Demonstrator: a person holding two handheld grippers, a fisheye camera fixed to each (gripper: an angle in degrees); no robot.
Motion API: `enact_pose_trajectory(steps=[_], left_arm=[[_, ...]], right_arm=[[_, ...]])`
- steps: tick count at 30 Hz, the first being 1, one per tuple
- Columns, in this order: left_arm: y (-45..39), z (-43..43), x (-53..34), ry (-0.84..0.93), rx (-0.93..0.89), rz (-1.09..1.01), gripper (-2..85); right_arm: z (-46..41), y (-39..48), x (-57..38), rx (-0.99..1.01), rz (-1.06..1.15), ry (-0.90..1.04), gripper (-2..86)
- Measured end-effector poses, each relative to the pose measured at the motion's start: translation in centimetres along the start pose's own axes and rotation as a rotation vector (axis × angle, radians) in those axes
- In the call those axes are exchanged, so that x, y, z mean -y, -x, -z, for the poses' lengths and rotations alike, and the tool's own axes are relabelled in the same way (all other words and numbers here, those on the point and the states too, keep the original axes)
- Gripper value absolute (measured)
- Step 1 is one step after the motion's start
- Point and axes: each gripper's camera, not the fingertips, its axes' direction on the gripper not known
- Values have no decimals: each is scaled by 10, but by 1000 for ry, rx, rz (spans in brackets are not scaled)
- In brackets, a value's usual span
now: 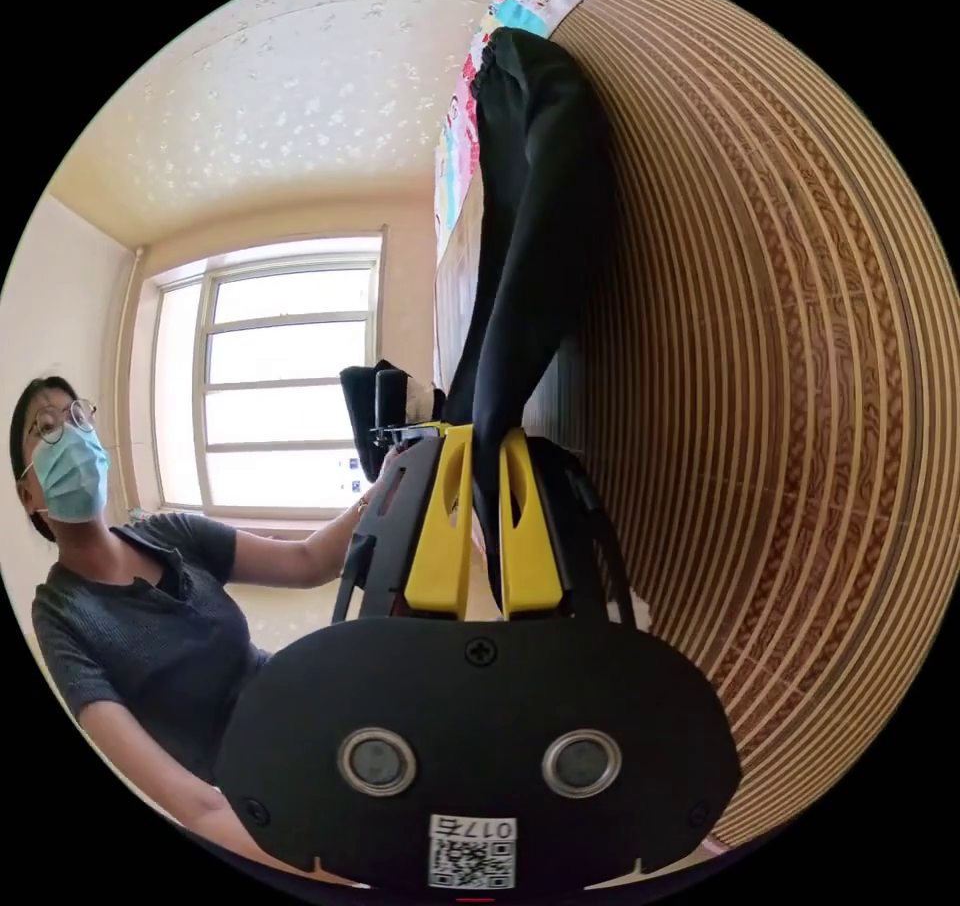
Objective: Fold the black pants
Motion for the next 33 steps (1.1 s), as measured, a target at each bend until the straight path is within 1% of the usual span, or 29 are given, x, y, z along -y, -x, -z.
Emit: enact_pose_trajectory(steps=[2,3,5,6,10,12,13,15,17,19,20,21,22,23,24,25,26,27,28,30,33], left_arm=[[-37,17,-34,-49,-166,-73,42],[-47,19,-42,-54,-193,-92,42],[-97,28,-74,-74,-254,-169,41],[-110,31,-81,-80,-263,-187,41],[-213,59,-115,-124,-307,-365,41],[-261,76,-122,-143,-311,-477,41],[-291,87,-125,-155,-315,-554,41],[-333,104,-128,-181,-344,-667,42],[-377,123,-126,-220,-384,-776,43],[-404,132,-122,-237,-365,-838,44],[-415,138,-117,-267,-332,-838,45],[-417,141,-112,-291,-308,-813,45],[-414,145,-98,-345,-250,-716,45],[-401,145,-80,-386,-176,-576,45],[-393,143,-70,-392,-137,-505,45],[-375,137,-49,-388,-59,-385,44],[-356,129,-29,-377,5,-281,44],[-346,125,-19,-369,28,-236,44],[-328,117,-1,-363,78,-186,44],[-304,107,16,-368,151,-153,45],[-260,89,22,-336,238,-84,49]], right_arm=[[10,24,-26,65,26,-26,17],[15,43,-44,105,43,-35,13],[21,76,-68,139,73,-48,9],[25,100,-83,148,97,-62,7],[40,179,-113,164,224,-95,6],[49,233,-122,174,356,-91,7],[51,247,-124,181,390,-89,7],[58,298,-130,233,571,-88,9],[61,330,-131,260,682,-99,10],[61,354,-125,228,727,-114,11],[61,364,-118,204,751,-123,11],[60,366,-107,163,721,-137,11],[59,365,-99,131,678,-149,10],[55,357,-80,42,576,-162,9],[46,346,-61,-77,488,-156,8],[41,339,-51,-139,449,-146,8],[28,324,-32,-250,369,-118,7],[15,309,-13,-330,308,-81,7],[9,301,-5,-357,285,-70,7],[-8,273,14,-400,231,-68,8],[-25,241,2,-417,169,-100,10]])
